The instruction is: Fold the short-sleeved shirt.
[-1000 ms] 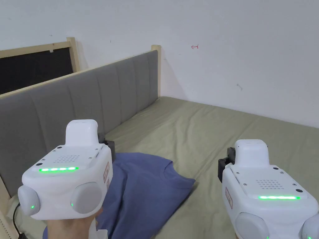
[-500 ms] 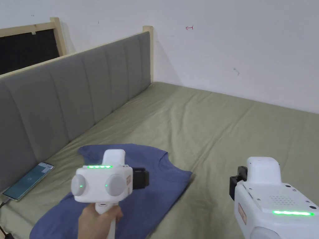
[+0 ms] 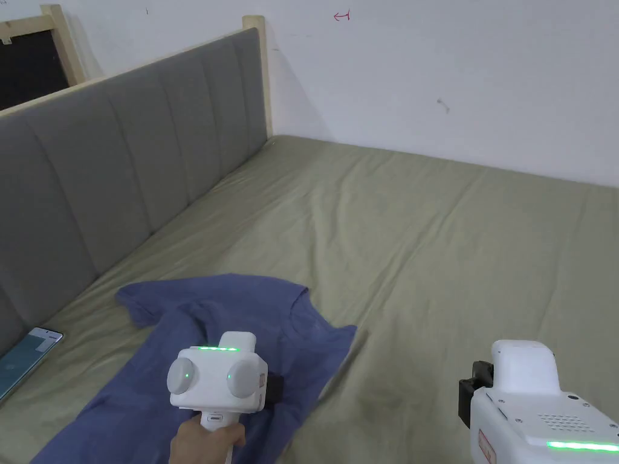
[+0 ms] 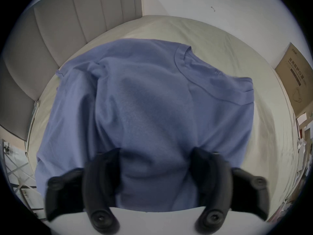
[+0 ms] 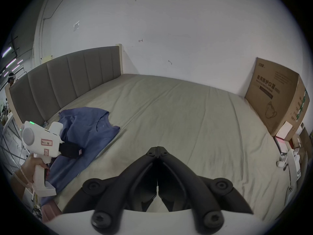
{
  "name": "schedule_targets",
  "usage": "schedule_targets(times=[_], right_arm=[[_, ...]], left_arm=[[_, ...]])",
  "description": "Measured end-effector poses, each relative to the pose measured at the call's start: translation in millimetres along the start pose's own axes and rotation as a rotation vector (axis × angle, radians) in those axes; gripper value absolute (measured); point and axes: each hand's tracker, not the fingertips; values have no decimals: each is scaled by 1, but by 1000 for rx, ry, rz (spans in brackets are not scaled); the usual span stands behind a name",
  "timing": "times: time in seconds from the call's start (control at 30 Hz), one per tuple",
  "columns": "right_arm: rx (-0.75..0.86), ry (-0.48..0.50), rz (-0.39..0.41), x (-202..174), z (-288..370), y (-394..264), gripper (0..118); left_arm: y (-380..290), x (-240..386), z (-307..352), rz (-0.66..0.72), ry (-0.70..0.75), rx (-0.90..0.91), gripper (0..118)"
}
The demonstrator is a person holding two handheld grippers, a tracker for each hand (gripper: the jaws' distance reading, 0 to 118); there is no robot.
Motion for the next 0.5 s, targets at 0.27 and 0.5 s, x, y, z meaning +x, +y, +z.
schedule_targets(times=[0.27,0.5], right_arm=[[7,8,-5,7,9,-2,0],[35,-38,-72,38,26,4,0]], left_arm=[[15,-3,13,79,-23,-37,3],[42,30,60,52,-205,31,3]])
